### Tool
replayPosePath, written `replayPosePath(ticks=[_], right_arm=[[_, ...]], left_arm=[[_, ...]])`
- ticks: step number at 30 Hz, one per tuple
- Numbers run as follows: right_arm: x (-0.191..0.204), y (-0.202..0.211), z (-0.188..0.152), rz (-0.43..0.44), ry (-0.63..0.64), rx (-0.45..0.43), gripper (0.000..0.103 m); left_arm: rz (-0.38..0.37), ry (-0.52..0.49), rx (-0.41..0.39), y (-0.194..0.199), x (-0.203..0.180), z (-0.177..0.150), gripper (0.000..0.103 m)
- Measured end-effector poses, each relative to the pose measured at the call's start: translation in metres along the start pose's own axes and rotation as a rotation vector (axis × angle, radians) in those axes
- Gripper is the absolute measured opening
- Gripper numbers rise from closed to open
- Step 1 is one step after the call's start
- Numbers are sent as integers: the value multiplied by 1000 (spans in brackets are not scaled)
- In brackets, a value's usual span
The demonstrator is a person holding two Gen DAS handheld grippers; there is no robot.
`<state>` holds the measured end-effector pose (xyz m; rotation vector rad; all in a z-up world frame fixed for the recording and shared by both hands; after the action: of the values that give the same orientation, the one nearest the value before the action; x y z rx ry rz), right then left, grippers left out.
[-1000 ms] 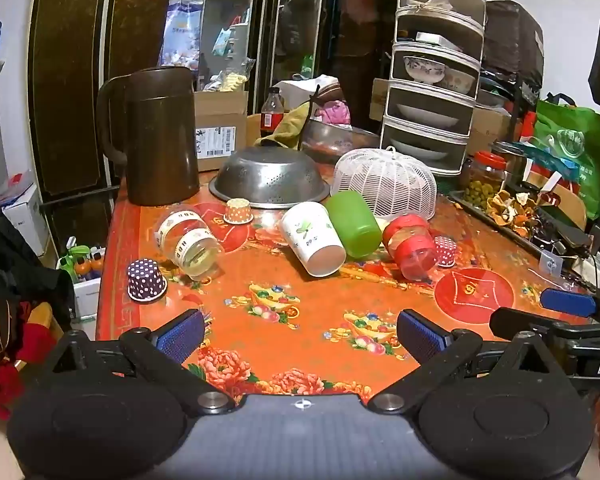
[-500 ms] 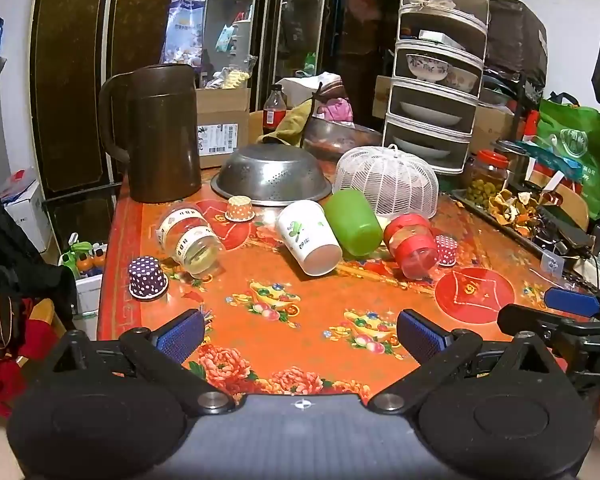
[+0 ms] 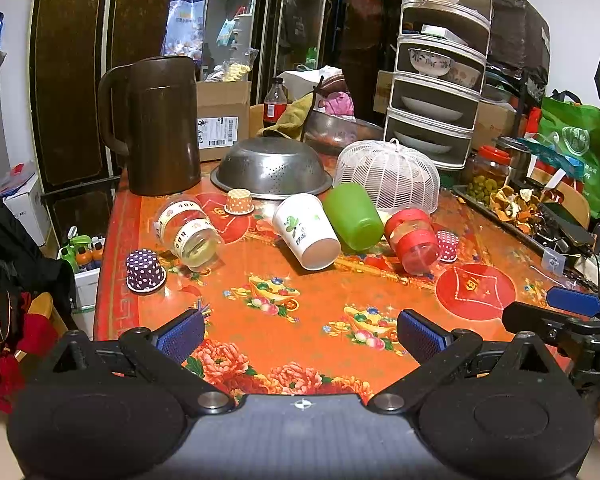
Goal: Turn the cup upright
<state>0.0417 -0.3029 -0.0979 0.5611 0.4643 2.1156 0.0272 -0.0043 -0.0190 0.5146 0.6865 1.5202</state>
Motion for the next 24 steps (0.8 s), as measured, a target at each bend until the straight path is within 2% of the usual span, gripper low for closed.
replayPosePath(ticks=[24], right_arm=[[0,3,5,0,6,-9,102]], left_arm=[[-4,7,9,1,0,-1,103]])
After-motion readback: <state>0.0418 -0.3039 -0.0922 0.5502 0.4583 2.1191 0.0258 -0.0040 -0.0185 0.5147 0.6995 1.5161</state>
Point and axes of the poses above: each gripper's, at about its wrist camera, not at the fingertips, and y roughly against the way its jaws point, x to its left, z to its top, the point moved 3 cm from there along -y, roughly the way its jaws point, and after that the axes turned 10 degrees about x, right-handed, at the moved point
